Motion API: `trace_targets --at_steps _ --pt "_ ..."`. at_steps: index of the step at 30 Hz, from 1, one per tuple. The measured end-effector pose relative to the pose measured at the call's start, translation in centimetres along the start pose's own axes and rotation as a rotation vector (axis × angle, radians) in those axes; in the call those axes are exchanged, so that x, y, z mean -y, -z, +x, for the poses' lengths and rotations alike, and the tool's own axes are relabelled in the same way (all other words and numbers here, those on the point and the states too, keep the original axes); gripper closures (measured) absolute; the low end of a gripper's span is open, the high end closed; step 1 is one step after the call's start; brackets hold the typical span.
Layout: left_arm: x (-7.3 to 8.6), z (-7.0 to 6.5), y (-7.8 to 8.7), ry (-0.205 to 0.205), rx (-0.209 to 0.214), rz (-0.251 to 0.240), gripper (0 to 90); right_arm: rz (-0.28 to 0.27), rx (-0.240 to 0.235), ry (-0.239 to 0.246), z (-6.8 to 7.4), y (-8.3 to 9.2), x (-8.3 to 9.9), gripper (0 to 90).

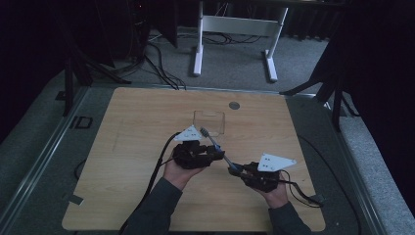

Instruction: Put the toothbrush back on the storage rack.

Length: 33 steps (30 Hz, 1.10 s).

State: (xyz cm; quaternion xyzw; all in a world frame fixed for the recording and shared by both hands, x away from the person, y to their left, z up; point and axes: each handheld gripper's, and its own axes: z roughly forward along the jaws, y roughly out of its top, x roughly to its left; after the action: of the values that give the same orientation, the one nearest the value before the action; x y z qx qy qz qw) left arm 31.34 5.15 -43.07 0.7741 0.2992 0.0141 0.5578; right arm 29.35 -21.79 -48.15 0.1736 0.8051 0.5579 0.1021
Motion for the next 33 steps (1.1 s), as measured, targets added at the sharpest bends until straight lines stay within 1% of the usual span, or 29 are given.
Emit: trace_targets --at_steps 6,7,8,11,12,15,23,28,33 --pt "-0.1 -0.4 -0.1 -0.014 0.061 -0.018 76.7 0.036 -0.021 0.005 0.3 -0.9 0.2 78.3" --pt "-0.1 -0.5 -0.2 -0.017 0.067 -0.018 78.8 0.044 -0.020 0.008 0.3 -1.0 0.2 76.4" --pt "-0.2 -0.7 -0.2 -0.028 0.059 -0.012 80.4 0.054 -0.015 0.012 0.3 -1.2 0.2 72.1" --pt "-0.3 -0.8 -0.3 -0.043 0.039 -0.004 81.0 0.058 -0.009 0.006 0.4 -1.4 0.3 65.1" --pt "-0.4 -0.8 -0.3 -0.049 0.022 0.000 81.2 0.062 -0.005 0.007 0.4 -1.4 0.3 63.3" --pt "-0.4 -0.6 -0.1 -0.048 0.001 0.004 81.3 0.060 0.000 0.003 0.3 -1.3 0.3 60.1" --pt "-0.5 -0.3 0.5 -0.056 -0.052 -0.008 81.4 0.059 0.006 -0.008 0.1 -1.2 0.3 57.8" --pt "-0.7 -0.2 0.7 -0.068 -0.087 -0.012 81.4 0.060 0.007 -0.008 0.1 -1.2 0.4 56.9" --pt "-0.8 -0.1 0.9 -0.077 -0.109 -0.018 81.4 0.061 0.005 -0.016 0.0 -1.1 0.4 56.6"
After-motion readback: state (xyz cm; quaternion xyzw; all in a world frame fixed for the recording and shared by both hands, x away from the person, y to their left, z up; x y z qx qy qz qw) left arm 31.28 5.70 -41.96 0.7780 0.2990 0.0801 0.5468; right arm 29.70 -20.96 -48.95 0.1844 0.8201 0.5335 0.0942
